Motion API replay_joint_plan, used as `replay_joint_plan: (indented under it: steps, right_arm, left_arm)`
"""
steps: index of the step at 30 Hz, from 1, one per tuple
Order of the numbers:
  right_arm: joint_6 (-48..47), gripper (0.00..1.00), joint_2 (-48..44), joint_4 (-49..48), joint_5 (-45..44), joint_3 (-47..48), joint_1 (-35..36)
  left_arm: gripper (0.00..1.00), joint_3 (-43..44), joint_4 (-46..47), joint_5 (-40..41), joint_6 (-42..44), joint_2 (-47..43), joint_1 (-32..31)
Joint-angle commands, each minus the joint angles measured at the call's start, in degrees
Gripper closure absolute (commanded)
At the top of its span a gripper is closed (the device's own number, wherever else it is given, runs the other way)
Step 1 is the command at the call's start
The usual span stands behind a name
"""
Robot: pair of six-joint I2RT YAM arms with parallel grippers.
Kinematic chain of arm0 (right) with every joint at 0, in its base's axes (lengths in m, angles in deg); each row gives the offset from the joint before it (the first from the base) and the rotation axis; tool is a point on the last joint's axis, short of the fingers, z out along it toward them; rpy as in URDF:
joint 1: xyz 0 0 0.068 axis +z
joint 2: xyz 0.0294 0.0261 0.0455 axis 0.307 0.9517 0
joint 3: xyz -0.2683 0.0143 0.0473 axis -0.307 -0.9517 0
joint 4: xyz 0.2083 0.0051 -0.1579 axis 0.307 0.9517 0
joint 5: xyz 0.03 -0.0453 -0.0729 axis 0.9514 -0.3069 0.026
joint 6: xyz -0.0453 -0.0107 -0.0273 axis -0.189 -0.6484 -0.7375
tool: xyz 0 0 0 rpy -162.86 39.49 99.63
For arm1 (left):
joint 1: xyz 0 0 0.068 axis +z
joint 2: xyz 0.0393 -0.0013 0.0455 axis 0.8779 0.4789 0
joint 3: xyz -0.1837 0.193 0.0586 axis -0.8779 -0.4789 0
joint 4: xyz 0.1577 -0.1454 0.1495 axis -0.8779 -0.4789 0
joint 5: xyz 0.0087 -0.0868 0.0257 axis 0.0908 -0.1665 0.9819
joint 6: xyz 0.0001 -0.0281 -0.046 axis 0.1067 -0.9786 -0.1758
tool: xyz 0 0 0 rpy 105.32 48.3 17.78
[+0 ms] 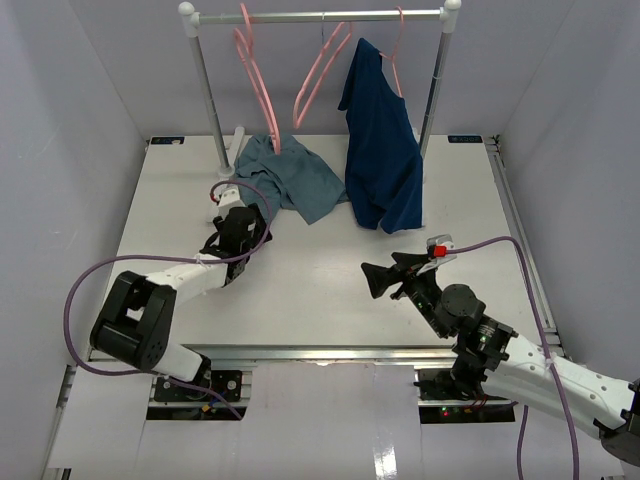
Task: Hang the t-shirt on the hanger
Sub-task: Move the T-shirt to the center of the board.
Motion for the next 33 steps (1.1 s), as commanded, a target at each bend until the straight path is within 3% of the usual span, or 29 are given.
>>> replay_joint_plan:
  steps: [1,12,13,15,18,23,26,29,31,32,33]
  right_arm:
    - [-0.5,0.06,-1.0,-3.1,-1.6,0.1,0.1]
    - [-1.0,0.05,-1.5,-3.0,-0.3,0.4,0.2]
    - [-1.1,0.05,-1.2,-3.0,-0.3,0.5,0.1]
    - [-1.2,0.05,-1.1,-2.7,-0.4,0.7,0.1]
    - [-1.5,0.05,-1.0,-2.5,-0.9,0.7,0.1]
    - [-1.7,0.05,-0.9,-2.4,-1.5,0.7,0.1]
    - [-1.5,0.05,-0.6,-2.4,-1.5,0.8,0.1]
    - [-0.5,0.05,0.3,-1.2,-3.3,1.4,0.2]
    - [-0.6,0.05,0.7,-0.3,-4.2,1.8,0.1]
    - [-0.5,0.05,0.9,-0.3,-4.6,1.9,0.1]
    - [-0.5,0.05,0.9,0.0,-4.8,2.0,0.1]
  left_arm:
    - [0.25,1.3,2.9,-6.2,-1.9,2.5,4.2]
    - [0.26,7.1,-2.3,-5.9,-1.5,12.7,6.7]
    - [0.34,7.3,-2.5,-6.5,-1.6,13.1,6.6]
    - [0.63,6.5,-2.3,-8.3,-1.9,13.1,6.7]
    - [0.92,4.5,-1.4,-13.7,-3.2,11.6,6.7]
    - [1.00,-2.2,2.1,-22.3,-8.1,1.5,5.3]
    - [1.00,-6.7,4.7,-27.3,-8.7,-6.6,-1.0]
    - [1.00,-5.2,4.0,-28.4,-6.1,-11.6,-13.7]
    - [1.00,-3.8,3.1,-26.3,-5.1,-13.4,-22.6]
    - [0.98,-3.3,2.8,-25.8,-5.0,-13.4,-23.7]
    - [0.92,-2.7,2.7,-24.0,-4.9,-13.3,-27.3]
